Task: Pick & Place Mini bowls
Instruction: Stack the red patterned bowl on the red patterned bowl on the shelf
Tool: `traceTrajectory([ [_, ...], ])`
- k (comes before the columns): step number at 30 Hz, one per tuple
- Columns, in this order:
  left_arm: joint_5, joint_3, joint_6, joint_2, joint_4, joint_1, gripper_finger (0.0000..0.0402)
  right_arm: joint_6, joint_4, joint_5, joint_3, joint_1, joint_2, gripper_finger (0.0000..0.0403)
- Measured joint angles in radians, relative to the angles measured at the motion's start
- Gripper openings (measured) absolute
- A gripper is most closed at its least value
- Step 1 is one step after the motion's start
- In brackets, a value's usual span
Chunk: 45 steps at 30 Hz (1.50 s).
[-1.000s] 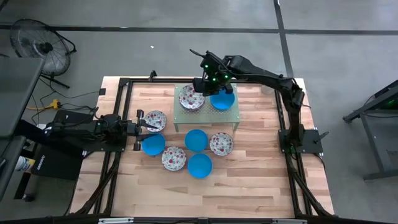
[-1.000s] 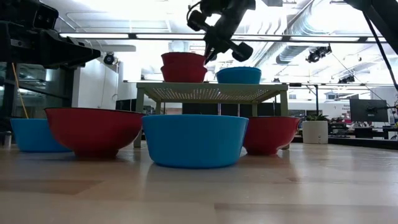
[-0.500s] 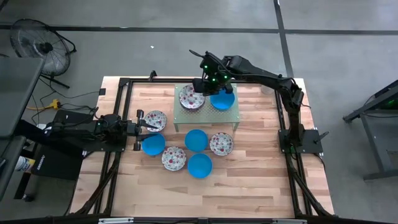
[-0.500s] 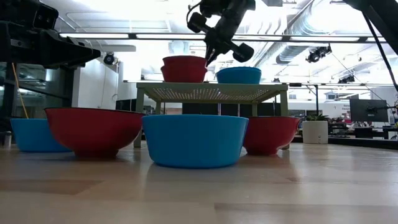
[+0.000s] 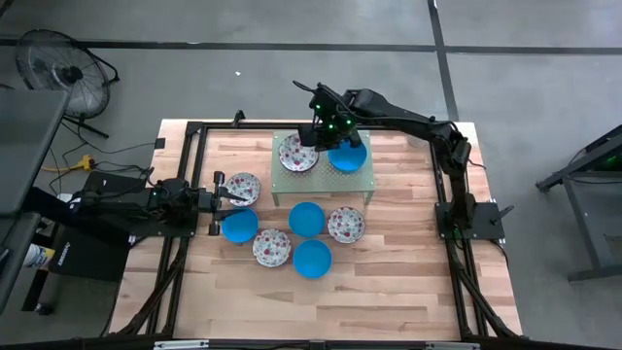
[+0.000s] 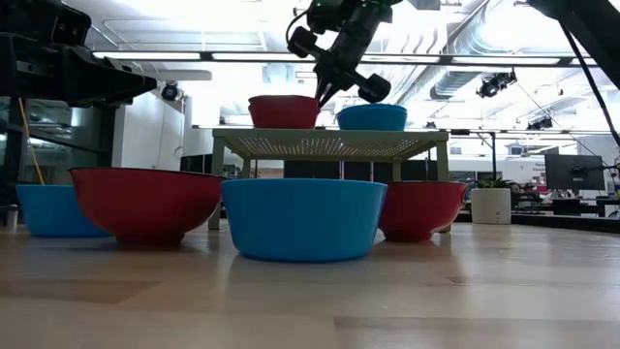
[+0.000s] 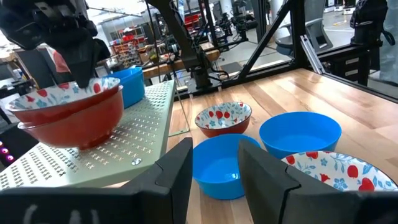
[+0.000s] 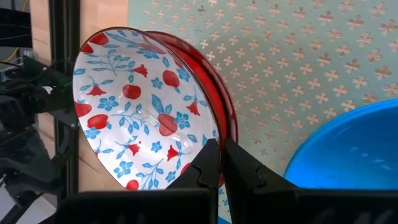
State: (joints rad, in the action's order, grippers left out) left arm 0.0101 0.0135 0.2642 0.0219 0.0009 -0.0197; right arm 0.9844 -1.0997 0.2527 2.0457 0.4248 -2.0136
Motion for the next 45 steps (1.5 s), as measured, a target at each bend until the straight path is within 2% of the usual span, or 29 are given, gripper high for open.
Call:
traceTrajectory([
  [21, 0.000, 0.000, 0.000, 0.000, 0.000, 0.000, 0.0124, -0.017, -0.002, 0.019, 0.000, 0.000, 0.001, 0.0003],
  [33, 0.000, 0.000, 0.000, 0.000, 0.000, 0.000, 0.0124, -0.019, 0.000, 0.045, 0.000, 0.000, 0.003, 0.0104],
  [38, 0.000, 0.000, 0.000, 0.000, 0.000, 0.000, 0.0124, -0.018, 0.005, 0.045, 0.001, 0.000, 0.008, 0.0120],
  [45, 0.000, 0.000, 0.000, 0.000, 0.000, 0.000, 0.0124, -0.037, 0.005, 0.041, 0.001, -0.002, 0.046, 0.0116],
])
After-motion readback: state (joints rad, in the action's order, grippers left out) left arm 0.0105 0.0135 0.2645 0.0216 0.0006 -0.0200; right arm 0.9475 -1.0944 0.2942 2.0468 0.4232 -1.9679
